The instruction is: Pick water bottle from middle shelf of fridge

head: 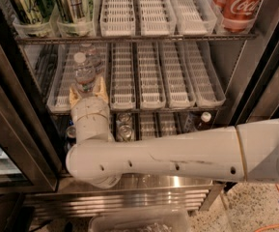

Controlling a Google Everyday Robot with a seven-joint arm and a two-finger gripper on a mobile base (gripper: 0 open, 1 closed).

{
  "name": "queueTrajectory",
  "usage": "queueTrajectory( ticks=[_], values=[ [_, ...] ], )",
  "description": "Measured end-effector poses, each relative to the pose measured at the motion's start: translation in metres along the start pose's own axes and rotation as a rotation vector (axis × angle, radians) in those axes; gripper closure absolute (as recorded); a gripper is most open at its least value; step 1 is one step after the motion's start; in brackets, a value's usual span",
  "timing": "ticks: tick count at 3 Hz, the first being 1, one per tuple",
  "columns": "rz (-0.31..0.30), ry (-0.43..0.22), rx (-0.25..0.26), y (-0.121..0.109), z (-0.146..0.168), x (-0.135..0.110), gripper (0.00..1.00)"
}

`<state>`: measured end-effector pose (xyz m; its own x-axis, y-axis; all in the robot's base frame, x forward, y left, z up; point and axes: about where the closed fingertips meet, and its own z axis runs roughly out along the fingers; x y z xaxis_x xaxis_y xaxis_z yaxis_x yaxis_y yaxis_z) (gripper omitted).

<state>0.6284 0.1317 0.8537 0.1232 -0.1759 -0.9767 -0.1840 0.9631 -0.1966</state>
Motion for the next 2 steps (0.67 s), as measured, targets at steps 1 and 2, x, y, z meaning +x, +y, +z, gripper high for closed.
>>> queueTrajectory(
  ticks=[1,2],
  values=[
    [0.000,0.000,0.000,0.0000,0.0000,0.0000,0.68],
    [0.000,0.000,0.000,0.0000,0.0000,0.0000,0.91]
  ],
)
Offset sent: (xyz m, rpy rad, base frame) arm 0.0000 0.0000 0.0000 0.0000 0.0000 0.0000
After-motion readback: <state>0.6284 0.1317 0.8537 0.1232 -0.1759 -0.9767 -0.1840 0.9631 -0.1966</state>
